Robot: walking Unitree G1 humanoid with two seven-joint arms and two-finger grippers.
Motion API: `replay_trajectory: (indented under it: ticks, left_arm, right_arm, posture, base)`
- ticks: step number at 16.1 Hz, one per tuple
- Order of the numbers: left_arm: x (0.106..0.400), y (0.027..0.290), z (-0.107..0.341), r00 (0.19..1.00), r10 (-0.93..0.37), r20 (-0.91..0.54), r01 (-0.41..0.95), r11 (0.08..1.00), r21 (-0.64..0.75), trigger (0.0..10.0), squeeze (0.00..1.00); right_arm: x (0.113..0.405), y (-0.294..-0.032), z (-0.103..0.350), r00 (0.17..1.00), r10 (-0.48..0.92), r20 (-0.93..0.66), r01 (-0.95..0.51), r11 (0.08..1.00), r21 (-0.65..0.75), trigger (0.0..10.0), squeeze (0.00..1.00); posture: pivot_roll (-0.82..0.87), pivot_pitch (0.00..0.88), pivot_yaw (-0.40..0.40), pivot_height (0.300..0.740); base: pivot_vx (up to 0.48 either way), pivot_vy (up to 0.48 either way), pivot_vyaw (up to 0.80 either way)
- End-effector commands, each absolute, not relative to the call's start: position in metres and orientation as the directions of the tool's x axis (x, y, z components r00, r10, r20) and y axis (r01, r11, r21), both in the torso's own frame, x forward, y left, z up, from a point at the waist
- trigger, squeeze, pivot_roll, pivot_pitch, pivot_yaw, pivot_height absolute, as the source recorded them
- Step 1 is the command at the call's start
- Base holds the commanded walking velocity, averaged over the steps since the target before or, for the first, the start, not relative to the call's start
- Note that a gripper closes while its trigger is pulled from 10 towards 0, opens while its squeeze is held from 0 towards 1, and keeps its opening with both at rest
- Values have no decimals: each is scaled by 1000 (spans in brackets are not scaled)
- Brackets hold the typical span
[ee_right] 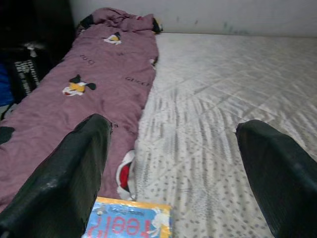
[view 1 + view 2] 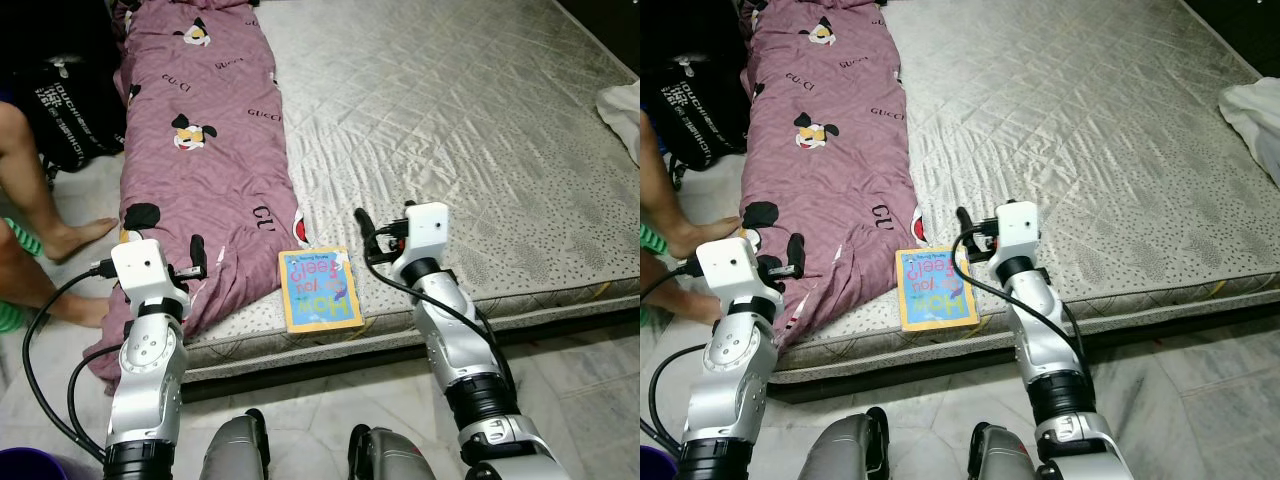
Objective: Clean up the room
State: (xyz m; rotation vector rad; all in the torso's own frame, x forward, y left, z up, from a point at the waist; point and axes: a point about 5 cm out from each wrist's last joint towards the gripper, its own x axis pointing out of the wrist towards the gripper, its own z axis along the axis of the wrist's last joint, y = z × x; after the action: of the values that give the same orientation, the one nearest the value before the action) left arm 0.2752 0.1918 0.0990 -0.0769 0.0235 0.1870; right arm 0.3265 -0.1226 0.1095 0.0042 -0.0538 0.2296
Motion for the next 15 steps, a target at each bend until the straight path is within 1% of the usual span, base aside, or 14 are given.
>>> replay_trajectory:
  ticks: [1, 2, 5, 8, 15]
  left_arm:
    - [276, 189, 103, 988, 154, -19, -155, 986, -61, 10000, 0]
    - [275, 188, 101, 989, 144, -21, -145, 988, -52, 10000, 0]
    - [270, 184, 96, 988, 148, -41, -151, 986, -69, 10000, 0]
    - [274, 177, 97, 991, 129, -42, -132, 988, -77, 10000, 0]
    - [278, 171, 101, 992, 123, -24, -125, 989, -74, 10000, 0]
  right_arm:
    - [324, -132, 110, 981, 186, 58, -186, 983, -7, 10000, 0]
    - [323, -136, 108, 985, 163, 50, -162, 987, -11, 10000, 0]
    - [318, -140, 103, 990, 139, 35, -139, 990, 0, 10000, 0]
    - [316, -138, 103, 990, 135, 31, -135, 991, 6, 10000, 0]
    - [316, -135, 104, 989, 143, 25, -143, 990, 1, 10000, 0]
  posture:
    - [79, 199, -16, 740]
    - [73, 204, -18, 740]
    - [67, 209, -13, 740]
    - [62, 221, -10, 740]
    - [62, 246, -13, 740]
  base:
    - [0, 0, 0]
    - [0, 0, 0]
    - [0, 0, -754]
    - [0, 0, -760]
    - [0, 0, 0]
